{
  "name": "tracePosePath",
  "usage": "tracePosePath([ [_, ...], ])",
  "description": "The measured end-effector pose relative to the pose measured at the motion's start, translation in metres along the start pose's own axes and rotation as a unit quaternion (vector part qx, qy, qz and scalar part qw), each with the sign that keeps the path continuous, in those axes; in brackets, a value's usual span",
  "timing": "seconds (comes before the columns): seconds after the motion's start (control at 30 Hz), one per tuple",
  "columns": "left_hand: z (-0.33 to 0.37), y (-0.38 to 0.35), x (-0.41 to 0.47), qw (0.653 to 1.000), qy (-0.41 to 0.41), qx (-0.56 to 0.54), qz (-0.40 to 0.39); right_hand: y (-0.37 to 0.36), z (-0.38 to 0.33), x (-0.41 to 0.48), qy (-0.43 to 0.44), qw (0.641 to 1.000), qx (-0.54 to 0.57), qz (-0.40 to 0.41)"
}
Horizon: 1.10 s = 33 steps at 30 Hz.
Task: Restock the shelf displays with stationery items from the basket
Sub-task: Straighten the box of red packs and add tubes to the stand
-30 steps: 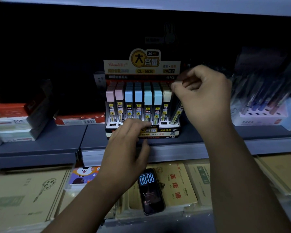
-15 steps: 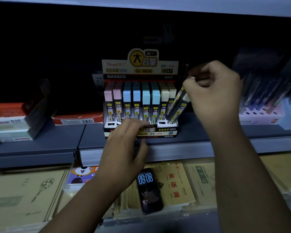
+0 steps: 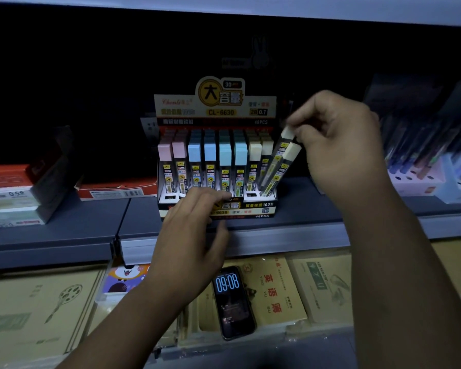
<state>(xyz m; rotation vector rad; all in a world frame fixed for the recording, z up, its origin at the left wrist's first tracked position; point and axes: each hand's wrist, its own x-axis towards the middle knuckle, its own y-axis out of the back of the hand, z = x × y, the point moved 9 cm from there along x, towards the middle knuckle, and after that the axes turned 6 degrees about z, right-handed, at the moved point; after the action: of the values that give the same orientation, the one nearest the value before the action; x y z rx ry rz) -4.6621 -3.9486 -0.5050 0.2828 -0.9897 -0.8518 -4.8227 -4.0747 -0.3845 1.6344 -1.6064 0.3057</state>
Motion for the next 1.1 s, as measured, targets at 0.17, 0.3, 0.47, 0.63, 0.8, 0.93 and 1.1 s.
tracePosePath([
  [0.17,0.000,0.000,-0.001,1.000,0.002,-0.002,0.000,-0.008,-0.007,-0.004,0.022,0.998,-0.046,-0.043],
  [0.3,0.000,0.000,0.000,1.000,-0.001,0.001,0.003,-0.019,-0.001,-0.011,0.008,0.995,-0.047,-0.087],
  [0.47,0.000,0.000,0.000,1.000,-0.002,-0.001,0.003,-0.014,-0.001,-0.015,-0.001,0.999,-0.011,-0.040],
  [0.63,0.000,-0.001,0.000,1.000,0.000,-0.002,0.003,-0.016,0.010,-0.020,-0.028,0.999,0.012,-0.027],
  [0.8,0.000,-0.001,0.000,1.000,-0.001,-0.003,0.003,-0.019,0.009,-0.021,-0.016,0.999,0.011,-0.031],
  [0.93,0.001,0.000,0.000,1.000,-0.004,-0.001,0.005,-0.018,0.006,-0.022,0.020,1.000,-0.003,-0.021],
  [1.1,0.001,0.000,0.000,1.000,-0.002,0.000,0.006,-0.018,0.001,-0.028,0.070,0.997,-0.032,0.007],
])
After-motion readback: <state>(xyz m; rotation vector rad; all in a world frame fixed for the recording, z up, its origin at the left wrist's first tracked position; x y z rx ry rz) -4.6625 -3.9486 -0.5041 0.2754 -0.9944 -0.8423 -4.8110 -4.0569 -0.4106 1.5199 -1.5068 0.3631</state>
